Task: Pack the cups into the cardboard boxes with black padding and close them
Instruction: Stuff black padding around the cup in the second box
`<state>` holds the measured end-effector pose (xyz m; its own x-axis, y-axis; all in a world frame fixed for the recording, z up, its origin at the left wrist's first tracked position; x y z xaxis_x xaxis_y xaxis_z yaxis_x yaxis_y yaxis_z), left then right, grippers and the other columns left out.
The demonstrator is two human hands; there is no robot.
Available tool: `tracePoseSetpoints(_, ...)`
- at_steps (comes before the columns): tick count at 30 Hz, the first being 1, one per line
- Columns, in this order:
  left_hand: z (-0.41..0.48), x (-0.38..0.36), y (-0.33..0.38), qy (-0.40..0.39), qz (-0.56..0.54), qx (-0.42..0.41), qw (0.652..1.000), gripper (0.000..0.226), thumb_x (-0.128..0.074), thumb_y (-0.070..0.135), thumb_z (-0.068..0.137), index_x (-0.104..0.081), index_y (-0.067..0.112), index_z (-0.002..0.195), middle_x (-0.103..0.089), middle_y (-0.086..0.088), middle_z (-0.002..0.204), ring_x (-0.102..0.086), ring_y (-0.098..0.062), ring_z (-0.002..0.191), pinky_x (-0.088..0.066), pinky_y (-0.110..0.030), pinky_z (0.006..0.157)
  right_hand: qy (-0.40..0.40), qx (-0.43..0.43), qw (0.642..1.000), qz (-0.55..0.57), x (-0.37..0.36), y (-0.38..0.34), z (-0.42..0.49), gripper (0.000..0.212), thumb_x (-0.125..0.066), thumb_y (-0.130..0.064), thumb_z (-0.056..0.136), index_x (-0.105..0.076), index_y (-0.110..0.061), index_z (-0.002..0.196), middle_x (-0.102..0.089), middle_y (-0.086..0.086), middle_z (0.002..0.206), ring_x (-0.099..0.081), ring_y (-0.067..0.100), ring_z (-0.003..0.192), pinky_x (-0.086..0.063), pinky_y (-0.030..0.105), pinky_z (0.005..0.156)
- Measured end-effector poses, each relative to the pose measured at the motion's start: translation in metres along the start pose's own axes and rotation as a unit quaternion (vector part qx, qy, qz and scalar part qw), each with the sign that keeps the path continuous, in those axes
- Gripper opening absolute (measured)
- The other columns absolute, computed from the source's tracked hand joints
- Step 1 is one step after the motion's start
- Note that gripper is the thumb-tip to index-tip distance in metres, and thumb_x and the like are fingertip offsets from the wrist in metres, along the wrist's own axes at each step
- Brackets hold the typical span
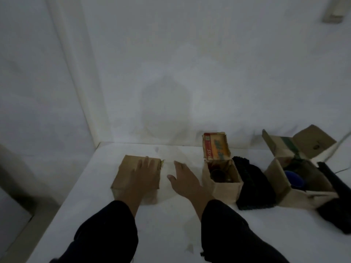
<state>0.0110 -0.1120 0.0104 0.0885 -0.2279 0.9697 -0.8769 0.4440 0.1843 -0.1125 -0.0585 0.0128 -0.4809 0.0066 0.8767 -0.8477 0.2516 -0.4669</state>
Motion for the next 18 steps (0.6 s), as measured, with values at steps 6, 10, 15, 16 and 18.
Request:
tracePoseSetpoints(6, -0.016, 0.02, 0.083, 0.054, -0.003, -0.035, 0.998, 0.071, -0.039, 0.042, 0.097, -0.003, 0.014, 0.152, 0.0, -0.005, 0.16, 0.001, -0.024, 0.148, -0.018, -0.044, 0.116, 0.048, 0.04, 0.995, -0.075, 0.055, 0.038, -0.035, 0.064, -0.038, -0.04, 0.099, -0.013, -0.012, 0.15, -0.017, 0.009, 0.158, -0.012, 0.027, 0.147, -0.015, 0.044, 0.119)
tracePoseSetpoints(10, -0.026, 0.023, 0.141, 0.061, 0.01, -0.064, 0.996, 0.07, -0.036, 0.041, 0.098, -0.002, 0.013, 0.152, 0.001, -0.005, 0.16, 0.001, -0.022, 0.148, -0.012, -0.044, 0.118, 0.083, 0.032, 0.991, -0.1, 0.092, 0.072, -0.062, 0.061, -0.04, -0.04, 0.098, -0.019, -0.012, 0.148, -0.023, 0.009, 0.155, -0.02, 0.028, 0.143, -0.017, 0.044, 0.117)
tracePoseSetpoints(15, -0.032, 0.023, 0.201, 0.057, 0.01, -0.103, 0.993, 0.069, -0.035, 0.04, 0.099, -0.002, 0.011, 0.151, 0.0, -0.006, 0.16, -0.001, -0.022, 0.148, -0.014, -0.044, 0.119, 0.113, 0.014, 0.985, -0.132, 0.126, 0.118, -0.079, 0.06, -0.04, -0.041, 0.097, -0.024, -0.01, 0.146, -0.027, 0.011, 0.153, -0.023, 0.029, 0.142, -0.021, 0.045, 0.116)
tracePoseSetpoints(16, -0.031, 0.024, 0.211, 0.061, 0.012, -0.113, 0.992, 0.069, -0.035, 0.04, 0.098, -0.003, 0.01, 0.151, -0.002, -0.006, 0.16, -0.002, -0.022, 0.148, -0.015, -0.044, 0.118, 0.113, 0.004, 0.985, -0.132, 0.131, 0.127, -0.08, 0.061, -0.04, -0.041, 0.097, -0.023, -0.01, 0.146, -0.027, 0.011, 0.153, -0.021, 0.028, 0.143, -0.02, 0.045, 0.117)
tracePoseSetpoints(18, -0.028, 0.024, 0.23, 0.065, 0.003, -0.129, 0.989, 0.07, -0.038, 0.041, 0.097, -0.006, 0.009, 0.151, -0.006, -0.006, 0.16, -0.005, -0.023, 0.147, -0.017, -0.044, 0.117, 0.114, -0.011, 0.985, -0.131, 0.143, 0.142, -0.085, 0.062, -0.039, -0.041, 0.097, -0.021, -0.01, 0.147, -0.027, 0.01, 0.153, -0.021, 0.028, 0.143, -0.019, 0.045, 0.117)
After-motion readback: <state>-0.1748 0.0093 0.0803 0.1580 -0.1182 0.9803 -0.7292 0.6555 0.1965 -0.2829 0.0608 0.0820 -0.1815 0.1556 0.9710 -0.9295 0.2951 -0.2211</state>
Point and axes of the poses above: each hand's wrist, its own z-axis towards the middle knuckle, its own x-axis out of the back of the hand, y = z × x, the point moved 9 cm from there along z, towards the middle knuckle
